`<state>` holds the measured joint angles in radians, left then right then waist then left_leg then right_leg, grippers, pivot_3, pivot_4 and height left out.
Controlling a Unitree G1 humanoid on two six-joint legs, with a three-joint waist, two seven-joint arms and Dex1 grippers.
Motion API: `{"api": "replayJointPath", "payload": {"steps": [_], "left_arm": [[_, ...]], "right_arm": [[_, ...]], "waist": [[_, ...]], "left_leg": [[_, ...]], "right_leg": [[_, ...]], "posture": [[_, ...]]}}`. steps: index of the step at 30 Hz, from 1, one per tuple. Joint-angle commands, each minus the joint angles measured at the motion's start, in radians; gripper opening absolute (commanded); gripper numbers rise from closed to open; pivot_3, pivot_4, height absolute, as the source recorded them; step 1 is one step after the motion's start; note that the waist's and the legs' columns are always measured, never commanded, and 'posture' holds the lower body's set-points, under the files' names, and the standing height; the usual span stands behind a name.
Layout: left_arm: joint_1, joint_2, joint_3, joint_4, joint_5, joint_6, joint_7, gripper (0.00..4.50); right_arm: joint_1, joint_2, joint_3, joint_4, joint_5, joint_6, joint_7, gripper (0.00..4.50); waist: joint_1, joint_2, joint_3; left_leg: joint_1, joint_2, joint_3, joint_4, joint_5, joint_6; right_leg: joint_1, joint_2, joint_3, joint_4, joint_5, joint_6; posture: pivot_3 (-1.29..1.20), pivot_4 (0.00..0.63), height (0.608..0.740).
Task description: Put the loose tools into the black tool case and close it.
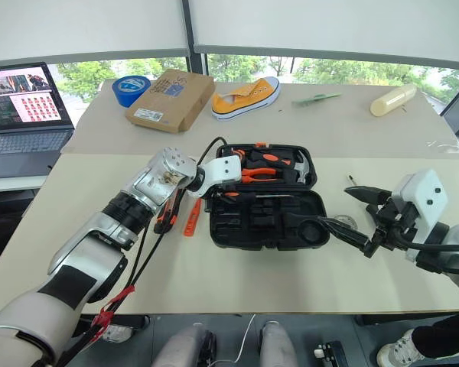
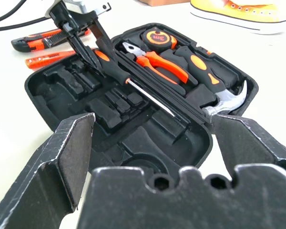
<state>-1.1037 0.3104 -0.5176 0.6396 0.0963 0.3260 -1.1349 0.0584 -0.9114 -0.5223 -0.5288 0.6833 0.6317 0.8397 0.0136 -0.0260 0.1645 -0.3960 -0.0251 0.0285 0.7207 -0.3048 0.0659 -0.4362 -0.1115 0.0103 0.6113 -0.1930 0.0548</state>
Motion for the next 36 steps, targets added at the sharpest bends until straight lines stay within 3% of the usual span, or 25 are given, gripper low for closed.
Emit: {"api": "replayJointPath", "payload": {"steps": [1,8,10,13,23,36], "left_arm": [[-0.046,-0.011,0.053,-0.023,-0.021,-0.016,-0.027,1.89],[-0.071,-0.023,0.094,-0.022,-0.018,-0.023,-0.01,4.47],[-0.073,-0.031,0.104,-0.021,-0.02,-0.019,-0.003,4.47],[-0.068,-0.037,0.102,-0.023,-0.013,-0.027,-0.001,3.75],[-0.052,-0.063,0.074,0.042,0.024,-0.087,0.005,0.05],[-0.031,-0.114,-0.04,0.201,0.204,-0.271,0.106,0.05]], "right_arm": [[-0.001,0.004,-0.032,-0.029,0.016,-0.001,-0.013,4.5],[-0.003,0.006,-0.024,-0.024,0.019,-0.006,-0.017,4.5],[-0.004,0.006,-0.023,-0.023,0.019,-0.007,-0.017,4.5],[-0.007,0.006,-0.02,-0.022,0.018,-0.007,-0.019,4.5],[-0.011,0.007,-0.016,-0.02,0.015,-0.008,-0.024,4.5],[-0.007,0.024,-0.005,-0.026,0.008,-0.007,-0.034,4.5]], "waist": [[-0.001,0.0,0.0],[0.0,0.0,0.0],[0.001,0.0,0.0],[0.0,0.0,0.0],[0.0,0.0,0.0],[0.011,0.001,-0.001]], "left_leg": [[0.0,0.0,0.0,0.0,0.0,0.0],[-0.001,0.0,0.0,0.001,0.0,0.0],[-0.001,0.0,0.0,0.001,0.0,0.0],[-0.001,0.0,0.0,0.001,0.0,0.0],[-0.001,0.0,0.0,0.002,0.0,0.0],[-0.001,0.0,-0.001,0.006,-0.001,0.002]], "right_leg": [[0.0,0.0,0.0,0.0,0.0,0.0],[0.0,0.0,0.0,0.0,0.0,0.0],[0.0,0.0,0.0,0.0,0.0,0.0],[0.0,0.0,0.0,0.001,0.0,0.0],[0.0,0.0,0.0,0.001,0.0,0.0],[0.002,0.0,-0.001,0.001,0.001,0.001]], "posture": [[0.0,0.15,0.735],[0.0,0.15,0.735],[0.0,0.15,0.735],[0.0,0.15,0.735],[0.0,0.15,0.735],[0.0,0.15,0.735]]}}
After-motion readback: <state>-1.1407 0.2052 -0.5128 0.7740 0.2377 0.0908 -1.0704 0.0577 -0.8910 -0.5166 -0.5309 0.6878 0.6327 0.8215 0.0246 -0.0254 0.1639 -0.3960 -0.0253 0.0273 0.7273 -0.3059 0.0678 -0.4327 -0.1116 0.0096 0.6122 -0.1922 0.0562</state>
